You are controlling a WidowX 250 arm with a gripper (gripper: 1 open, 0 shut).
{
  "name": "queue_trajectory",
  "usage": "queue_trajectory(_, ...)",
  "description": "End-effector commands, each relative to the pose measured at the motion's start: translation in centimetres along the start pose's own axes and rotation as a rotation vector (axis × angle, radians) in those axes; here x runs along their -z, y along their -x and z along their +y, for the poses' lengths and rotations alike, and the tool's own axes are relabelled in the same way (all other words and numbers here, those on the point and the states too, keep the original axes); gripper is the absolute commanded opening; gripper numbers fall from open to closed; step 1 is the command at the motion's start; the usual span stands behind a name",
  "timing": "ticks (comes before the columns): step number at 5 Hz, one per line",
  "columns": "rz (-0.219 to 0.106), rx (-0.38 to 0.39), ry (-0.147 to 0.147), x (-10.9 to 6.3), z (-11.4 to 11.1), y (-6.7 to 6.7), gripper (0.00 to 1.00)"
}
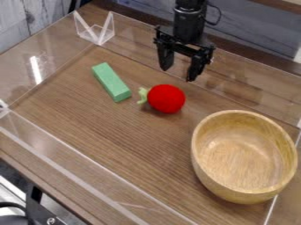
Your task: Move the red object to the left side of the table
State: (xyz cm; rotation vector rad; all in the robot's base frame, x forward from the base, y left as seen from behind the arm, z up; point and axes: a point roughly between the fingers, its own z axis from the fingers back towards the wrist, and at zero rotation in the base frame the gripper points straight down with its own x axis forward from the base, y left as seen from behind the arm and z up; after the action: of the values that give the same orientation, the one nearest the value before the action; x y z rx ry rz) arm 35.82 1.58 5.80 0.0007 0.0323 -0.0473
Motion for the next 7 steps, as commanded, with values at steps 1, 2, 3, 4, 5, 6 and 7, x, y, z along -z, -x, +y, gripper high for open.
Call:
queue_trajectory(1, -0.025, -0.01, -0.006, -0.9, 0.5, 0.0, 1.0)
queue_trajectory(2, -0.002, -0.03, -0.002, -0.1, 1.1, 0.5, 1.0)
queue_trajectory(3, 0.021, -0.041, 0.0, 2.0, 1.1, 1.0, 1.0)
queue_trajectory(4, 0.037, -0.051, -0.002, 2.5, 0.9, 1.2, 1.0)
queue_trajectory(5, 0.041, -0.076, 0.001, 2.7, -0.1, 1.9, 0.0)
queue_trajectory(6, 0.031, -0.11, 0.015, 1.9, -1.1, 2.7, 0.0)
queue_trajectory(7, -0.002, -0.139, 0.036, -0.2, -1.2, 2.2, 0.0)
